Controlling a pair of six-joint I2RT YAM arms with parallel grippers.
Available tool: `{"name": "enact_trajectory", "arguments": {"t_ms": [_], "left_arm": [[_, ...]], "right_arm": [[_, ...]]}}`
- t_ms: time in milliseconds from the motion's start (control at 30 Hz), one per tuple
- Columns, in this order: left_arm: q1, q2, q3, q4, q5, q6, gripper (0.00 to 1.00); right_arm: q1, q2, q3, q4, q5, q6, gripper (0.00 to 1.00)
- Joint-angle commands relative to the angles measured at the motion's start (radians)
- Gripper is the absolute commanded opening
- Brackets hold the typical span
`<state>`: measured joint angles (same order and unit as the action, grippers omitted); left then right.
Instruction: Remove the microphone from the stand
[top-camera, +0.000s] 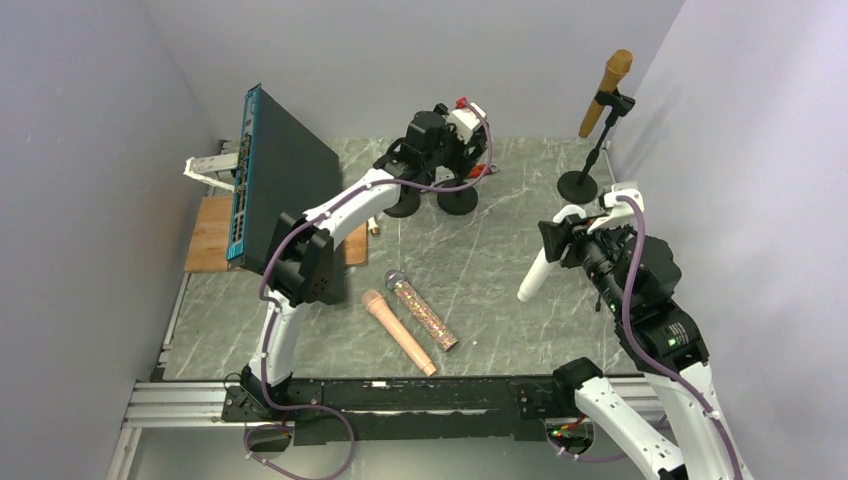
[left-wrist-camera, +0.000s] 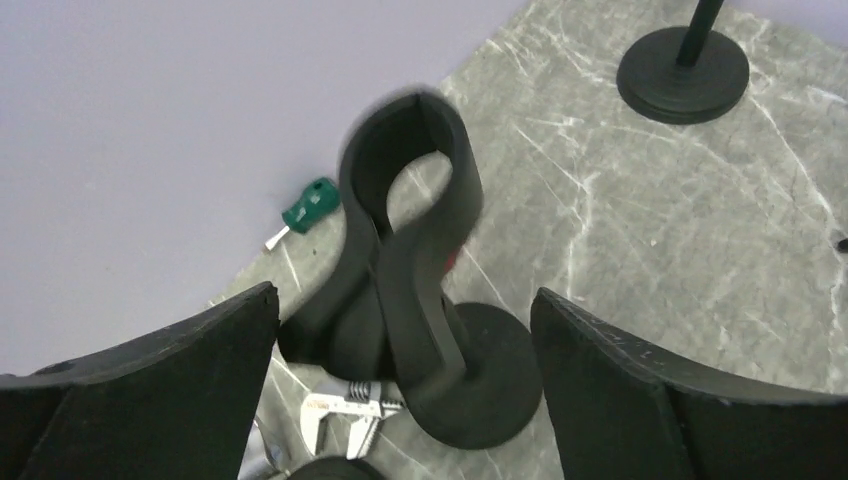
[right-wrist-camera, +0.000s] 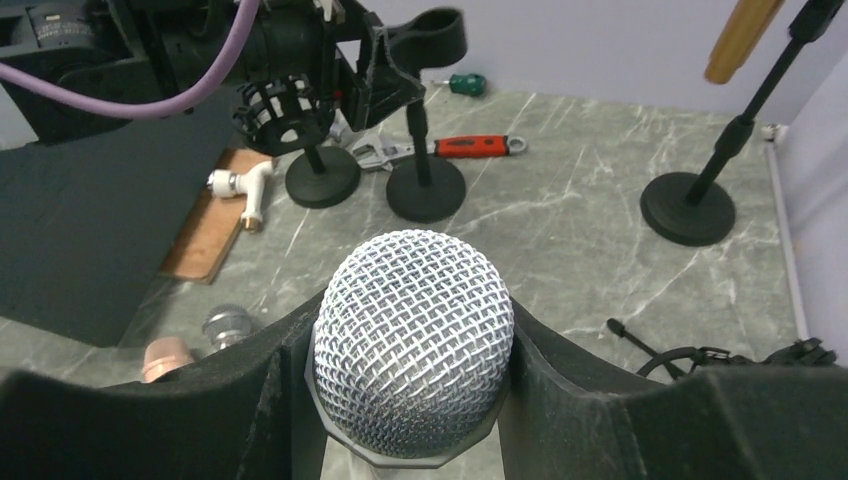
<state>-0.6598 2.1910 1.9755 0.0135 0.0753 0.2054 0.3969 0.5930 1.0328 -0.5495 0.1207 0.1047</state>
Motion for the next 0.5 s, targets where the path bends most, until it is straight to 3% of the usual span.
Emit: {"name": "enact_trajectory", "arguments": {"t_ms": [0,267,467], "left_arm": [[0.003,-0.055,0.03,-0.078,0.031,-0.026,0.99],[0.002,-0.317,-0.034,-0.201,0.135,-0.19,0.99],[0.002,-0.645,-0.27,-0.238,0.062,-0.217,0.99]], "right_arm": [[0.0,0.029,0.001,-0.042,-0.062,0.055,0.0],[0.0,0.165,0.018,-0.144,-0.08,0.087,0.0],[0.0,0.244,0.005,-0.175,-0.081,0.074,0.0]]}}
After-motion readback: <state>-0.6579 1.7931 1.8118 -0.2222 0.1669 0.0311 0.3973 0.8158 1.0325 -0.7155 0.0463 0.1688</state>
